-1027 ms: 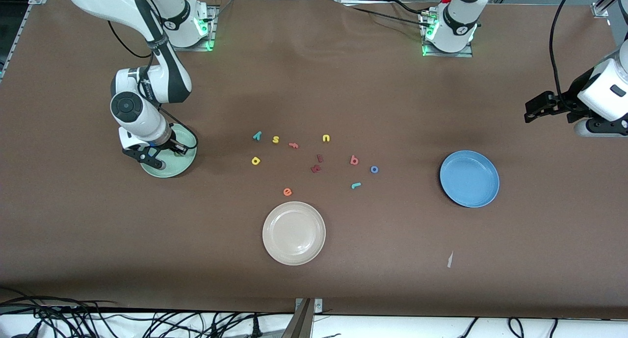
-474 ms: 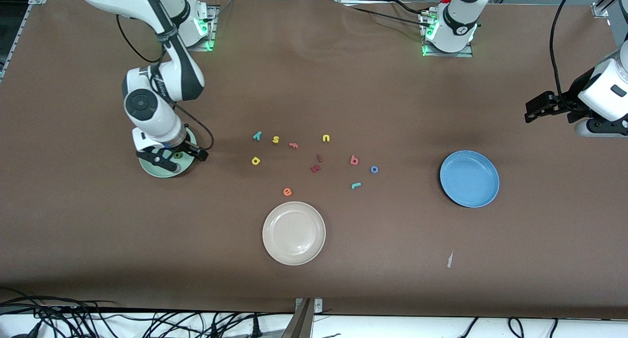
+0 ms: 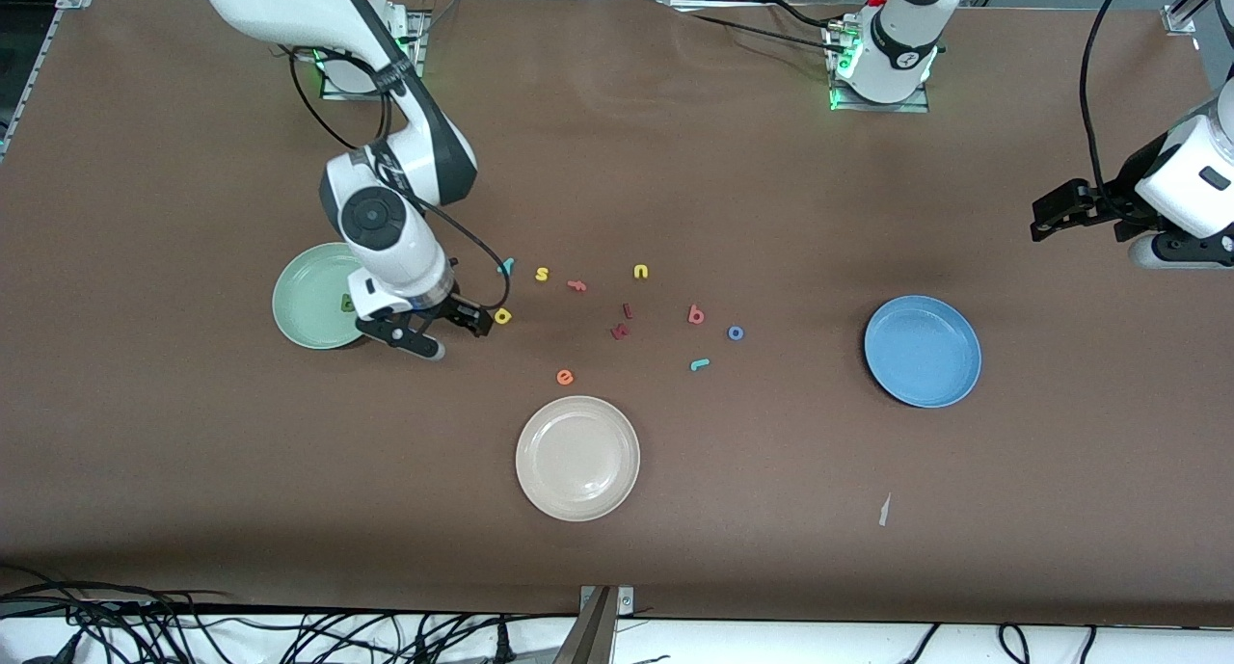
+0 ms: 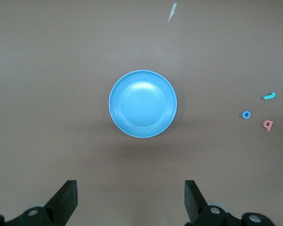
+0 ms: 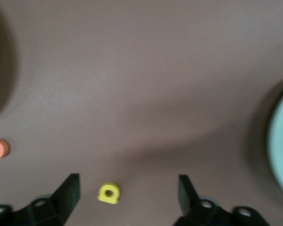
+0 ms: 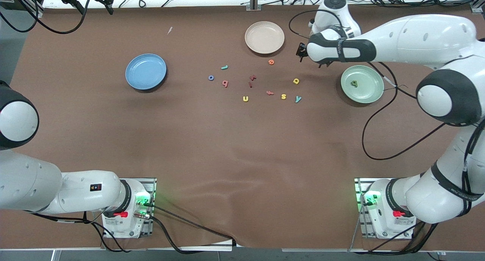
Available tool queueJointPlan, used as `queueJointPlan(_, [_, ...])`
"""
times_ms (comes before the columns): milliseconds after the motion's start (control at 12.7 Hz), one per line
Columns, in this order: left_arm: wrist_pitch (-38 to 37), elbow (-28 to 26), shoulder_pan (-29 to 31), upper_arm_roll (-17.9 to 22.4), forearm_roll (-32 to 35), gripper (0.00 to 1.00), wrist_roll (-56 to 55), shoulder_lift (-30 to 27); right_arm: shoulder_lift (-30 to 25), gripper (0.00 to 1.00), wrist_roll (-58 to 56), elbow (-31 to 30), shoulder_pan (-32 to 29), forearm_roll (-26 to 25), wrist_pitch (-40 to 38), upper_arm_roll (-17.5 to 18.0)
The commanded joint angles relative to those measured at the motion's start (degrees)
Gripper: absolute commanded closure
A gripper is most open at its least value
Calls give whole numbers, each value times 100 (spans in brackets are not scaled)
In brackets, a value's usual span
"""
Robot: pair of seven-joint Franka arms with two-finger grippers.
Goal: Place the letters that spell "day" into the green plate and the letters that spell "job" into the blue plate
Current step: 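Grasp the yellow foam letter a with the right gripper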
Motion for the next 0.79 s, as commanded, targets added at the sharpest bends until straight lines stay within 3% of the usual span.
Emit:
queueJointPlan(0, [-75, 8, 17, 16, -53, 0, 144, -47, 423, 19, 615, 296, -15, 76, -74, 129])
queueJointPlan(711, [-75, 17, 8, 16, 35, 0, 91, -38, 793, 31, 1250, 287, 240, 295, 146, 173])
